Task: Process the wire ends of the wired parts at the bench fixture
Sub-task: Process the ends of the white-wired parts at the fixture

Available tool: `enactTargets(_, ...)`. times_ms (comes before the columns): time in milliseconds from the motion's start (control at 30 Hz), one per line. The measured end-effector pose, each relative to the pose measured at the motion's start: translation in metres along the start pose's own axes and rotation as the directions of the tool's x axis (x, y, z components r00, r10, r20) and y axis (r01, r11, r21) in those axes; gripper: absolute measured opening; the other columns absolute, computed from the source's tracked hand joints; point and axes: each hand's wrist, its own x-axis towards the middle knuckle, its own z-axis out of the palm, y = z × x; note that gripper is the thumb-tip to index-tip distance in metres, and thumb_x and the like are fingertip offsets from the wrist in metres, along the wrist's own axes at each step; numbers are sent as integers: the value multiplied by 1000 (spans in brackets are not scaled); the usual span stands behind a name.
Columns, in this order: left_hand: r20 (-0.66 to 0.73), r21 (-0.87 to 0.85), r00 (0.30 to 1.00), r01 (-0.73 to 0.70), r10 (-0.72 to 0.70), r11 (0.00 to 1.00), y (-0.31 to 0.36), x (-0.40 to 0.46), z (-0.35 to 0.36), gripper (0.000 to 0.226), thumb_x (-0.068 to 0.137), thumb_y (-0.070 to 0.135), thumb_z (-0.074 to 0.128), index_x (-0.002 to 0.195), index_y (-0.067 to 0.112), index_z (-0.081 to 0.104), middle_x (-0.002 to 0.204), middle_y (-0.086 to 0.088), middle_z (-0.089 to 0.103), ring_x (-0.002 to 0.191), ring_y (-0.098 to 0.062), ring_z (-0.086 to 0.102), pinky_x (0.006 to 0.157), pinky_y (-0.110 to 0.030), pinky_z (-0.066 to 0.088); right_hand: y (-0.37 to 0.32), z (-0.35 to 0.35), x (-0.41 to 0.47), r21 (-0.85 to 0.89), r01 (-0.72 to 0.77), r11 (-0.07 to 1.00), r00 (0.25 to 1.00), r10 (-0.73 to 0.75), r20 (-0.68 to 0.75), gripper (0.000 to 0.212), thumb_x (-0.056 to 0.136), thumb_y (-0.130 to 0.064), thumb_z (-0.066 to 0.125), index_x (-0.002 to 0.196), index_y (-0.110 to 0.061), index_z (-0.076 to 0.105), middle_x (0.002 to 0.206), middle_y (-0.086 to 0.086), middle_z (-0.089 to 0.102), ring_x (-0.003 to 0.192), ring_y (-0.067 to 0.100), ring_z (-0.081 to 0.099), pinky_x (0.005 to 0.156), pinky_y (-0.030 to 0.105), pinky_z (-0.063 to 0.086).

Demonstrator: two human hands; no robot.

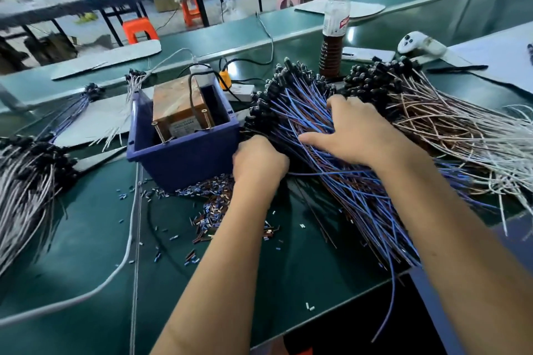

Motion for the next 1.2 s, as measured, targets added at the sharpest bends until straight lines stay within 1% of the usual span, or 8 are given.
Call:
enactTargets(167,-326,-289,945,-77,-23,954,-9,-12,13,25,89,24,64,70,9,58,71,-8,64,72,-27,65,60,-29,40,-2,22,8,-28,-11,1000,997,13,75,91,86,-63,73,143,-5,33,147,27,44,131,44,51,105,50,46)
enactTargets(267,-574,-480,818,-369,33,795,13,-28,14,19,97,19,63,79,14,61,65,10,57,59,-1,57,54,-11,38,-1,27,11,-27,-13,1000,997,15,70,82,90,-57,72,140,-3,33,146,28,44,130,46,50,104,52,46)
enactTargets(367,-619,-531,783,-475,62,702,42,-12,5,16,99,20,66,84,14,62,68,10,61,64,-4,59,64,-23,50,3,26,16,39,-2,999,995,-2,102,67,97,-49,65,135,-2,38,140,31,45,125,47,52,101,51,46)
enactTargets(600,-512,-343,828,-439,227,830,53,23,5,24,91,28,77,78,12,64,71,2,63,74,-20,61,70,-33,49,19,4,34,447,-98,889,995,75,68,64,105,-63,37,142,-13,52,139,11,60,132,32,54,110,42,41)
enactTargets(800,-377,-547,912,-361,163,755,32,18,14,9,91,16,74,83,15,76,71,1,69,69,-16,65,71,-37,58,14,7,45,329,-78,941,961,-17,274,102,86,-81,55,162,-19,24,161,9,43,144,26,46,120,45,35)
enactTargets(900,-356,-616,934,-220,-18,757,25,13,16,16,91,20,74,105,18,66,98,2,66,93,-15,62,87,-33,52,13,7,47,204,-65,977,952,-1,306,113,80,-87,56,161,-17,20,158,15,44,140,31,49,117,48,39)
enactTargets(1033,-66,-785,982,57,-175,617,37,10,12,36,92,9,53,126,13,42,131,-13,47,114,-32,52,99,-40,48,4,17,48,-43,-33,999,958,43,282,110,90,-72,60,161,-5,10,160,28,31,142,43,43,115,51,39)
enactTargets(1200,224,-883,951,290,-211,369,46,16,3,59,92,10,50,145,13,26,141,-13,39,110,-31,46,87,-42,45,-10,23,48,-112,-80,990,955,109,277,130,71,-74,78,156,1,13,151,31,38,133,45,50,103,50,47)
